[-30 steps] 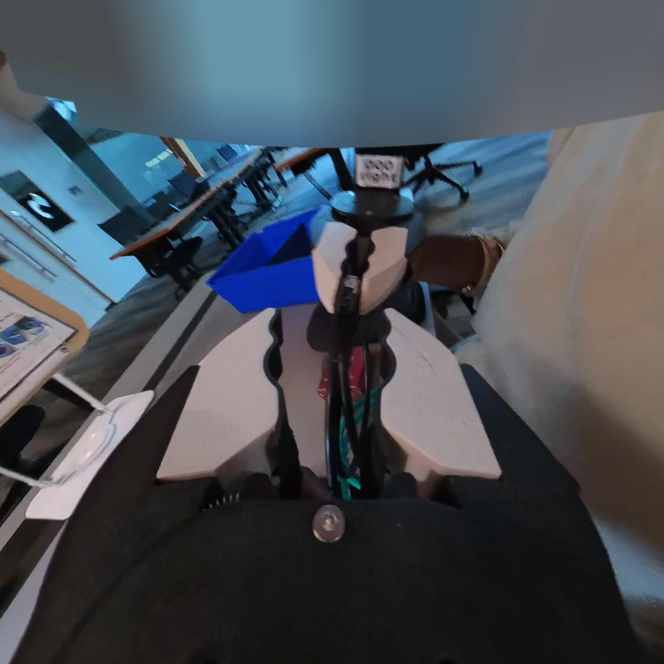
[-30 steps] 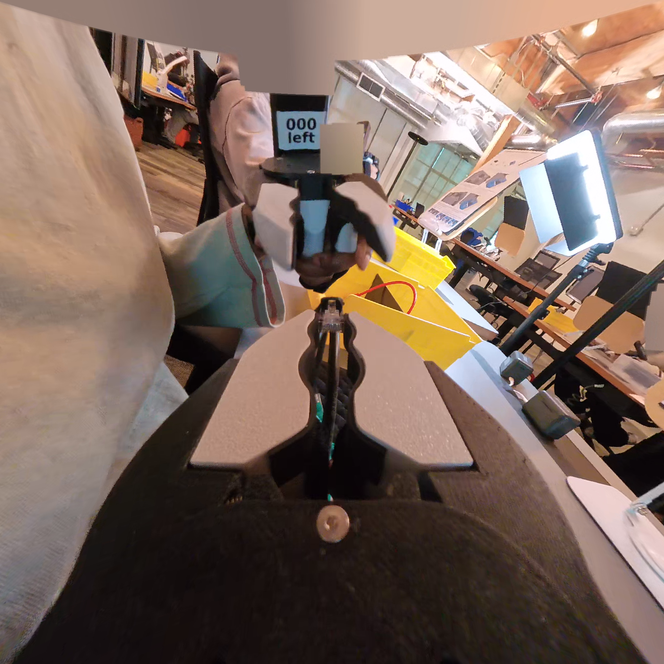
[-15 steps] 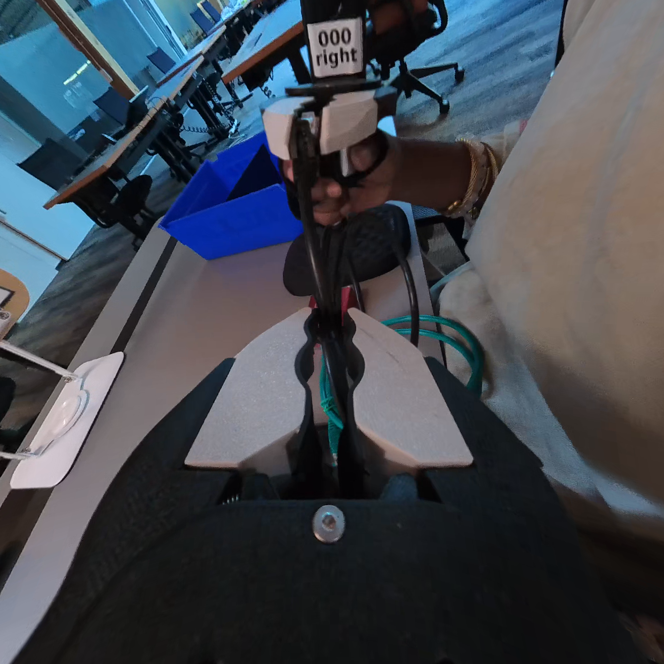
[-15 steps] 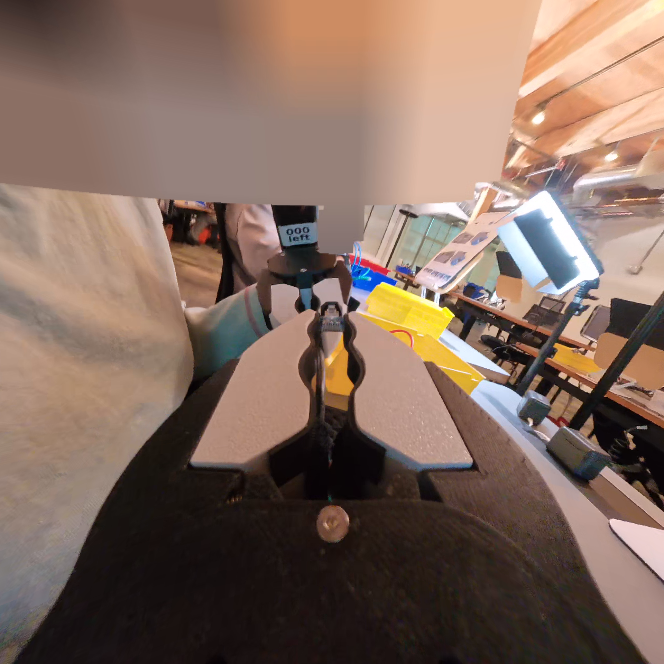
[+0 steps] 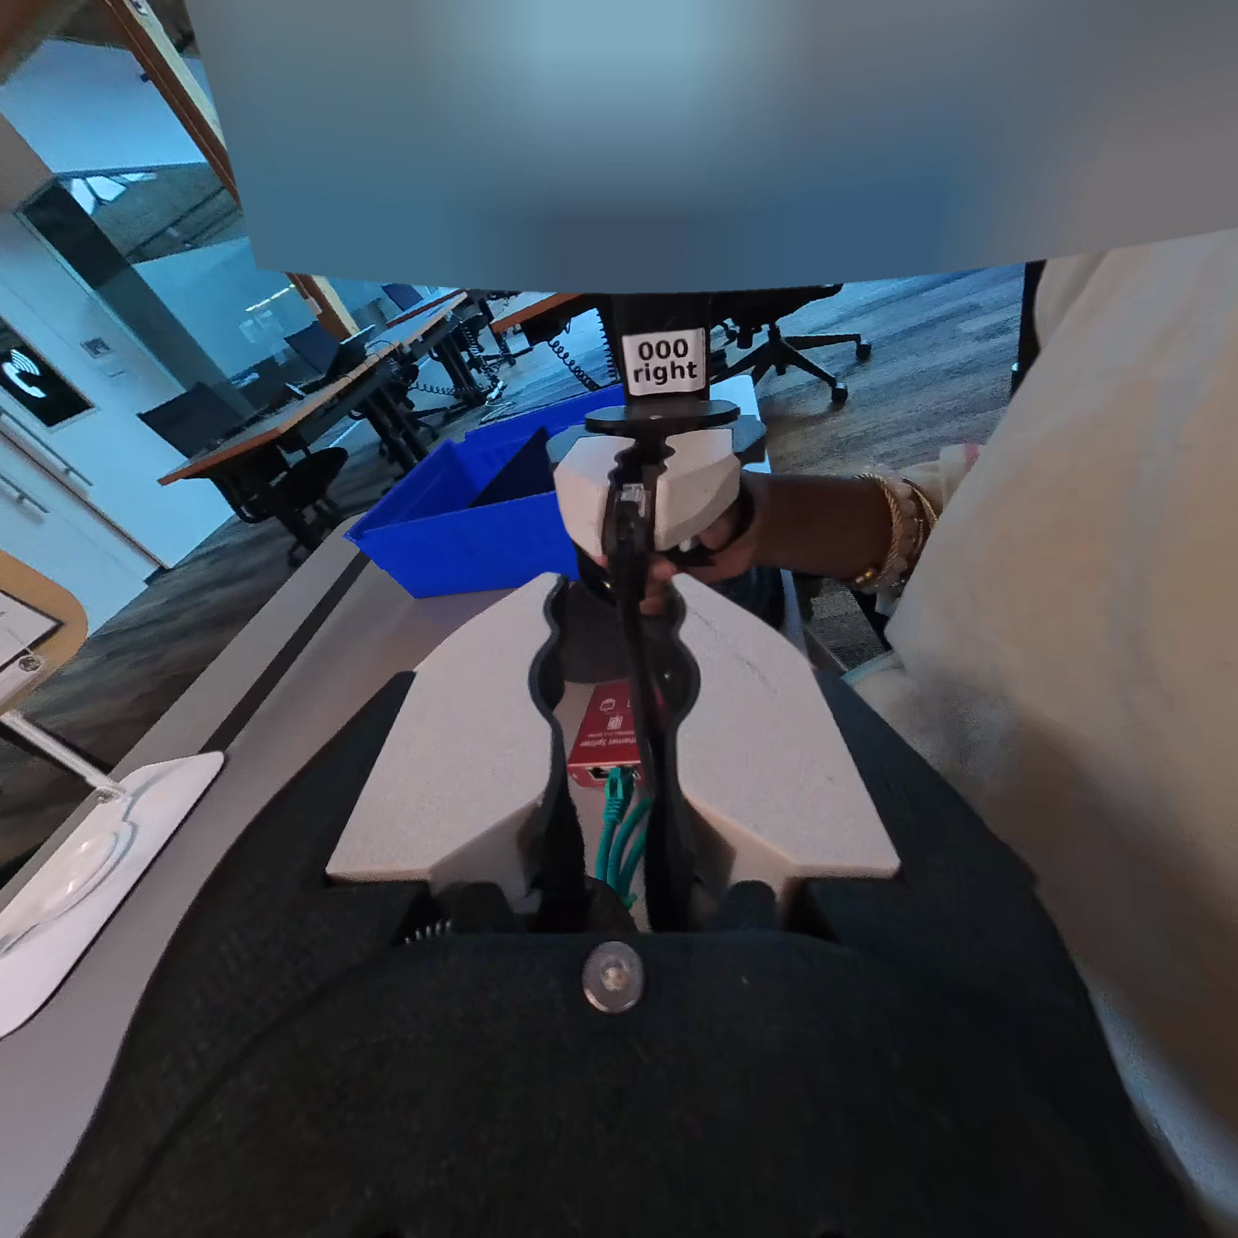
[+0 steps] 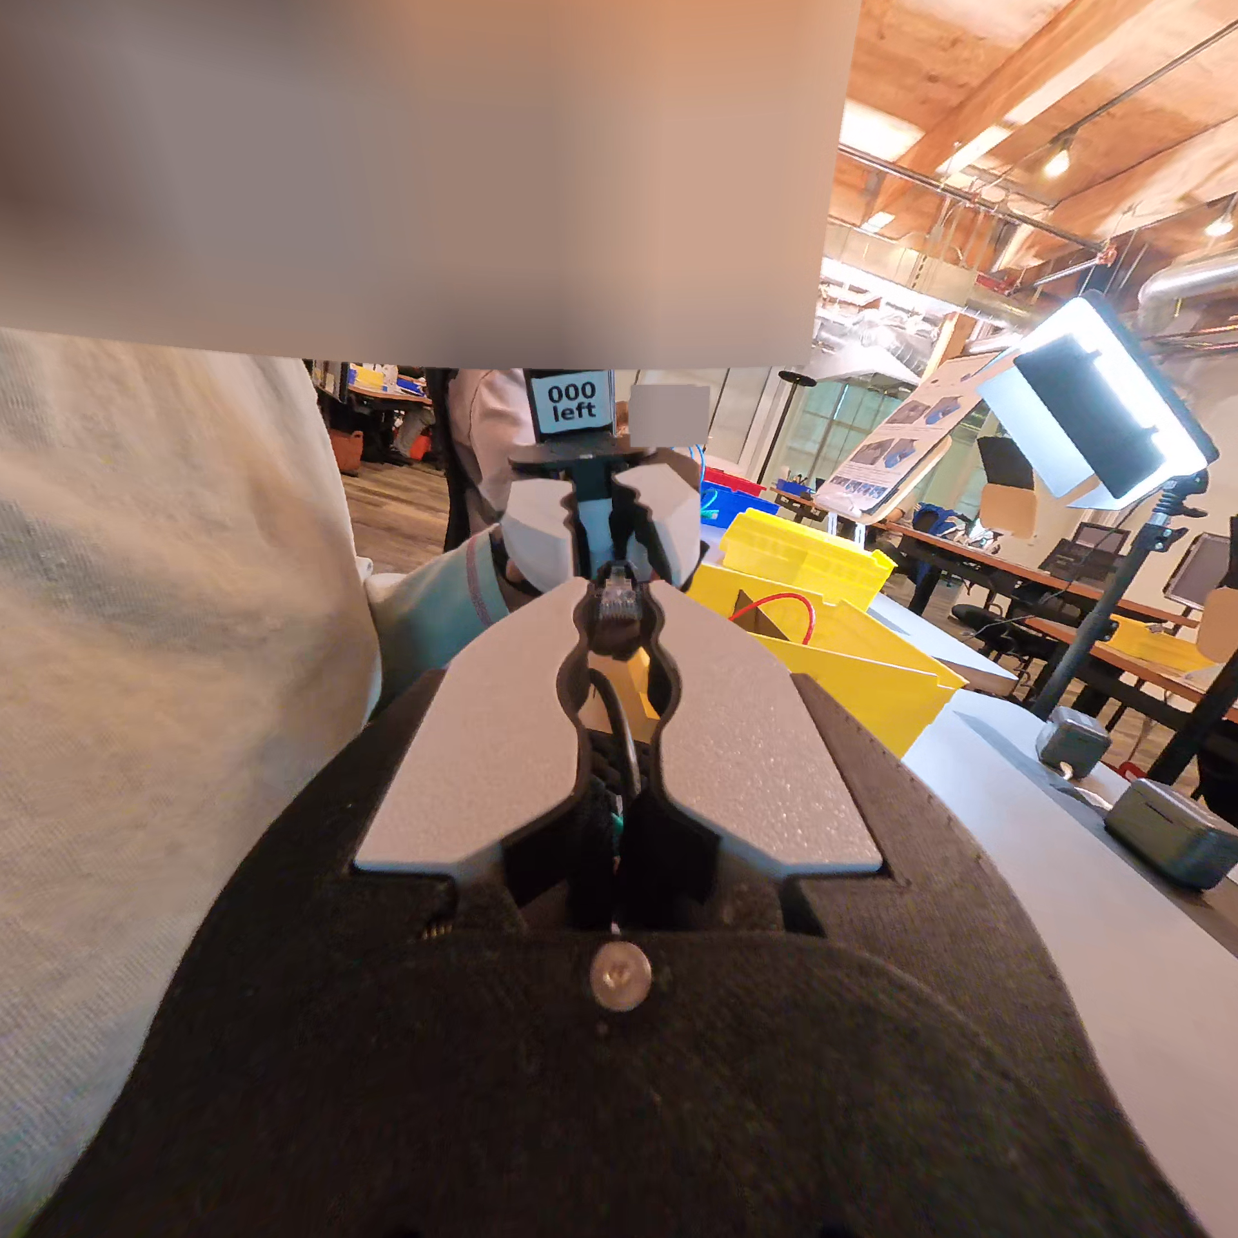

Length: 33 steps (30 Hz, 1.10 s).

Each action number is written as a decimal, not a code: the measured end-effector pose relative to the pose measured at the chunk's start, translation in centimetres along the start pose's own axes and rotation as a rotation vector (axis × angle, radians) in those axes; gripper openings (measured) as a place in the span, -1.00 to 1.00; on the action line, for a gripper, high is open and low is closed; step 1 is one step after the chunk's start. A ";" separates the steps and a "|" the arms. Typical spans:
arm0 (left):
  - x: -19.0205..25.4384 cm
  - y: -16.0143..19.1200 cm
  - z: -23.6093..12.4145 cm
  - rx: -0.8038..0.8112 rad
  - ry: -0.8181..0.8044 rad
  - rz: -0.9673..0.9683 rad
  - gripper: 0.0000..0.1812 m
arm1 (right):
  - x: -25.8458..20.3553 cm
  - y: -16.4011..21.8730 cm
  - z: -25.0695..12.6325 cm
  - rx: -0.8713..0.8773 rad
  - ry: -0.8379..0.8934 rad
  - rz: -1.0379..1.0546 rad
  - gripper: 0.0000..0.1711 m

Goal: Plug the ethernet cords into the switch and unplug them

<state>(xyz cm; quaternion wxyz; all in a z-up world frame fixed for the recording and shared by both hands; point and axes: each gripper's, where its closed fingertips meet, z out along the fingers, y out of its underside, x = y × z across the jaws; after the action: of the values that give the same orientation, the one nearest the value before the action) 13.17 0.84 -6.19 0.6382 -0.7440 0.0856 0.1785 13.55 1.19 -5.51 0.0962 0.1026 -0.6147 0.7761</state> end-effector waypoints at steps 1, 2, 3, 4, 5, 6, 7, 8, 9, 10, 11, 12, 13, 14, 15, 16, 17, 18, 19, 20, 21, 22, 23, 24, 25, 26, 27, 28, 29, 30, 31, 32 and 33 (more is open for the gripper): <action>0.1 0.2 0.4 0.002 0.007 -0.009 -0.74 | -0.1 0.0 0.0 0.004 -0.004 0.001 -0.85; 0.3 0.4 0.7 -0.003 0.023 -0.024 -0.76 | -0.1 -0.1 0.1 0.007 -0.007 0.001 -0.85; 0.4 0.7 0.9 -0.013 0.037 -0.035 -0.78 | -0.2 -0.1 0.0 0.008 -0.009 -0.001 -0.86; 0.5 0.9 1.0 -0.018 0.041 -0.039 -0.80 | -0.2 -0.1 0.0 0.008 -0.011 -0.002 -0.86; 0.5 1.0 1.0 -0.013 0.047 -0.040 -0.85 | -0.2 -0.1 0.0 0.007 -0.010 -0.003 -0.86; 0.6 0.9 1.0 -0.002 0.058 -0.044 -0.88 | -0.2 -0.1 -0.1 0.008 -0.012 -0.003 -0.85; 0.7 0.9 1.0 0.002 0.066 -0.052 -0.89 | -0.2 -0.1 -0.1 0.008 -0.017 -0.002 -0.85; 0.7 1.0 1.0 -0.001 0.070 -0.063 -0.89 | -0.2 0.0 -0.1 0.005 -0.015 -0.002 -0.85; 0.7 1.0 1.0 -0.004 0.072 -0.071 -0.89 | -0.1 0.1 -0.1 0.000 -0.013 -0.003 -0.85; 0.7 1.1 1.0 -0.007 0.074 -0.075 -0.88 | -0.1 0.2 -0.1 -0.007 -0.014 -0.003 -0.85; 0.7 1.2 1.0 -0.010 0.077 -0.077 -0.88 | -0.1 0.3 -0.1 -0.015 -0.018 -0.001 -0.85; 0.7 1.3 1.0 -0.020 0.080 -0.088 -0.89 | -0.1 0.6 -0.2 -0.030 -0.019 0.001 -0.85; 0.7 1.6 1.0 -0.042 0.084 -0.112 -0.90 | 0.0 0.9 -0.3 -0.057 -0.018 0.002 -0.85; 0.7 1.9 1.0 -0.069 0.090 -0.137 -0.90 | 0.0 1.2 -0.3 -0.091 -0.016 0.000 -0.85; 0.7 2.1 1.0 -0.089 0.094 -0.148 -0.90 | 0.0 1.5 -0.4 -0.123 -0.015 -0.010 -0.85; 0.8 2.3 1.1 -0.105 0.097 -0.148 -0.90 | -0.1 1.7 -0.5 -0.151 -0.014 -0.024 -0.85; 1.0 2.5 1.1 -0.124 0.102 -0.144 -0.90 | -0.1 1.8 -0.5 -0.181 -0.008 -0.040 -0.79; 1.2 2.7 1.1 -0.143 0.109 -0.133 -0.90 | -0.1 2.0 -0.4 -0.215 -0.002 -0.056 -0.71; 1.4 2.8 1.2 -0.155 0.113 -0.121 -0.90 | -0.3 2.3 -0.3 -0.252 -0.007 -0.075 -0.71; 1.3 2.9 1.3 -0.165 0.102 -0.112 -0.90 | -0.5 2.5 -0.3 -0.281 -0.019 -0.095 -0.83; 1.3 2.9 1.3 -0.171 0.103 -0.106 -0.90 | -0.6 2.6 -0.3 -0.297 -0.017 -0.115 -0.85; 1.3 2.9 1.3 -0.168 0.104 -0.105 -0.90 | -0.6 2.5 -0.3 -0.302 -0.015 -0.126 -0.85; 1.4 2.8 1.3 -0.163 0.109 -0.101 -0.90 | -0.6 2.5 -0.3 -0.301 -0.020 -0.122 -0.85; 1.5 2.8 1.3 -0.152 0.110 -0.090 -0.90 | -0.7 2.5 -0.3 -0.293 -0.025 -0.112 -0.85; 1.5 2.7 1.4 -0.141 0.109 -0.074 -0.89 | -0.7 2.4 -0.4 -0.284 -0.029 -0.106 -0.85; 1.4 2.7 1.5 -0.132 0.103 -0.065 -0.89 | -0.6 2.4 -0.4 -0.276 -0.030 -0.103 -0.85; 1.4 2.7 1.5 -0.127 0.101 -0.064 -0.89 | -0.6 2.4 -0.5 -0.271 -0.030 -0.101 -0.85; 1.4 2.7 1.6 -0.124 0.103 -0.068 -0.89 | -0.6 2.4 -0.5 -0.267 -0.032 -0.098 -0.85; 1.4 2.7 1.6 -0.119 0.106 -0.077 -0.89 | -0.6 2.4 -0.5 -0.267 -0.032 -0.096 -0.85; 1.3 2.5 1.6 -0.110 0.107 -0.085 -0.88 | -0.6 2.5 -0.6 -0.270 -0.031 -0.094 -0.85; 1.2 2.3 1.6 -0.095 0.103 -0.092 -0.87 | -0.5 2.5 -0.6 -0.272 -0.028 -0.093 -0.85; 1.1 2.2 1.5 -0.083 0.100 -0.100 -0.87 | -0.4 2.5 -0.6 -0.272 -0.027 -0.091 -0.85; 1.1 2.1 1.4 -0.082 0.103 -0.108 -0.87 | -0.4 2.5 -0.6 -0.269 -0.027 -0.089 -0.85</action>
<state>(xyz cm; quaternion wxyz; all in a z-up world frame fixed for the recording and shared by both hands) 13.22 1.96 -8.73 0.6107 -0.7812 0.0705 0.1086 13.23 1.24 -8.13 0.1349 0.1264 -0.7094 0.6801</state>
